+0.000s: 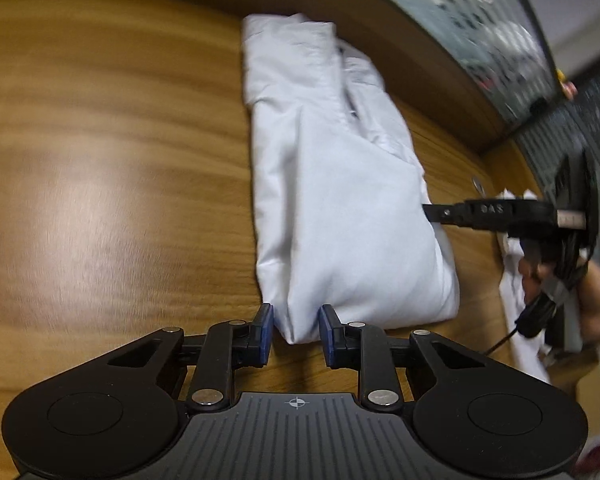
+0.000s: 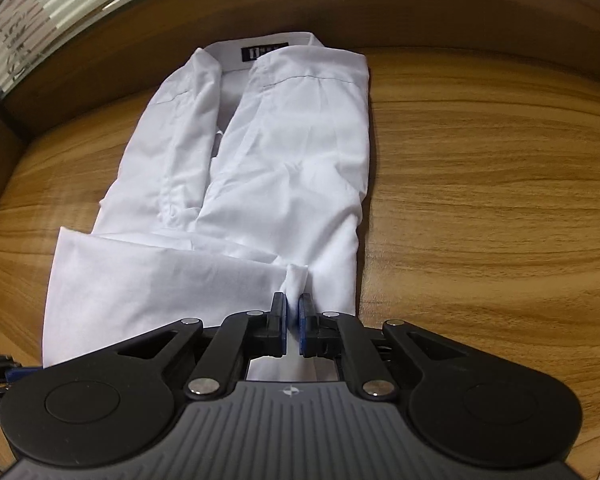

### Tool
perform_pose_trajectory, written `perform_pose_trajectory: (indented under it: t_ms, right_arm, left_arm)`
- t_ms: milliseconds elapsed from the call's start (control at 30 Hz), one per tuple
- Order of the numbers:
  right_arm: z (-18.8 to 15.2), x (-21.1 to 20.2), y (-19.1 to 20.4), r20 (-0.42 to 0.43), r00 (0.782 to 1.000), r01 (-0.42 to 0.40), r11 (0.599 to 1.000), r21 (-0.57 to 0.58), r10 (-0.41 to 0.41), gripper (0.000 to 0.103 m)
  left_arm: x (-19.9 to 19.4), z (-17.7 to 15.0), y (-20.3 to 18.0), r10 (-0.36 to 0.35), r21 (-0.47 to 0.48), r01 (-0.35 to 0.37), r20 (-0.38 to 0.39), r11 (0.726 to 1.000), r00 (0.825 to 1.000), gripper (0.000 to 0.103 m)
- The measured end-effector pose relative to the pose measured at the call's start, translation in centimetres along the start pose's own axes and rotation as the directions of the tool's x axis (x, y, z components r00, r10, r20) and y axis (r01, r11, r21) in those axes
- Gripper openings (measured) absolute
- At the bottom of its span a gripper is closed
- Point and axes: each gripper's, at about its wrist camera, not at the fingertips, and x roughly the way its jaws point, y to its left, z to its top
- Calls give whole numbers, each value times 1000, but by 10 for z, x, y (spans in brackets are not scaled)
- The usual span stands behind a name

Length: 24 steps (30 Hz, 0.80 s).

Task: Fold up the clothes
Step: 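Pinch the folded hem edge with both tools and press it, then open both tools and hold them over the folded shirt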

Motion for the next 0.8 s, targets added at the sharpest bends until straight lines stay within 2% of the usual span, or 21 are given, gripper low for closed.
perform_pose_trajectory:
  t_ms: [67, 100, 233, 333, 500, 633, 800]
  right_arm:
    - [2, -5, -1, 6, 1000, 6, 1000, -10, -6, 11]
    - [2, -9, -1, 12, 1000, 8, 1000, -18, -8, 12]
    - [2, -35, 7, 60, 997, 54, 995, -84, -49, 23]
    - [-3, -54, 15, 82, 994, 78, 988, -133, -67, 23]
    - [-15, -68, 29, 84, 995, 72, 985, -159, -59, 23]
    - [-23, -56, 35, 57, 997, 69, 983, -170, -60, 26]
    - [-32, -41, 42, 23, 998, 65, 981, -182, -62, 35]
  left_arm:
    - [0, 1, 5, -9, -34, 8, -18, 999, 1000, 32]
    - [-3, 2, 3, -3, -22, 2, -21, 1000, 1000, 32]
    - [-21, 1, -17, 51, 108, -50, -3, 993, 999, 29]
    - [-34, 1, -39, 90, 236, -96, 37, 967, 995, 29]
    - [-33, 7, -70, 102, 352, -123, 79, 928, 992, 29]
    - [-12, 13, -82, 106, 393, -123, 66, 911, 992, 29]
    - [14, 15, -89, 200, 443, -224, 101, 868, 975, 29]
